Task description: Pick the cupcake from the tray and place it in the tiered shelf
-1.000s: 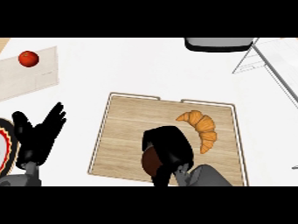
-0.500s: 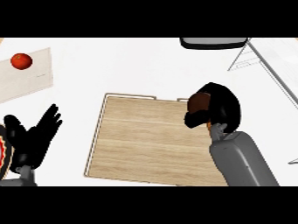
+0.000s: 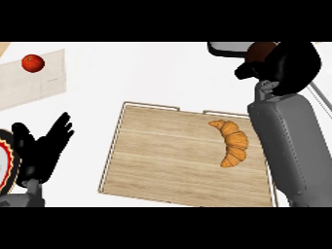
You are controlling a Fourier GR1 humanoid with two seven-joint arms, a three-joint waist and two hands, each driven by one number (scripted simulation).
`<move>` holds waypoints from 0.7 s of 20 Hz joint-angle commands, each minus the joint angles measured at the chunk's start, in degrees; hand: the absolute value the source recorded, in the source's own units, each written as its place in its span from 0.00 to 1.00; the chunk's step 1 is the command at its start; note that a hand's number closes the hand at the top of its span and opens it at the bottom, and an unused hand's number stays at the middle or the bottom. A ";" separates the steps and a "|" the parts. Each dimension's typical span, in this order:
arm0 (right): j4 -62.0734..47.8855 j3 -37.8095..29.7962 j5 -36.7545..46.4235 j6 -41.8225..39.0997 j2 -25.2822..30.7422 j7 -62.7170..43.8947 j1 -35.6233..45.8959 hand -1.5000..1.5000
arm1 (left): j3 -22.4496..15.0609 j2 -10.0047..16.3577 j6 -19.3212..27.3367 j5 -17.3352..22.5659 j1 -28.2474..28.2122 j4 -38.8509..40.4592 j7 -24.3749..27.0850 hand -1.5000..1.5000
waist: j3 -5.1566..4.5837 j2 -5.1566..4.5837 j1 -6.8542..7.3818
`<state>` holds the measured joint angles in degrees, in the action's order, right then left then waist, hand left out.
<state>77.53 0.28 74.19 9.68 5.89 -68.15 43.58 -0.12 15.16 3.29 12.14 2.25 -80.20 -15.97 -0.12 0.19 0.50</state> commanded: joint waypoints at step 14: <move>-4.38 -18.50 21.60 -19.66 5.41 -12.82 29.08 1.00 | 0.66 -1.27 0.08 -0.21 1.08 3.70 0.49 0.50 | -0.02 -0.02 -0.77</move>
<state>74.48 -14.87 93.21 -2.28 9.27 -70.00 67.19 0.12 14.37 3.37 11.68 2.27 -79.16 -15.18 0.15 0.49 0.15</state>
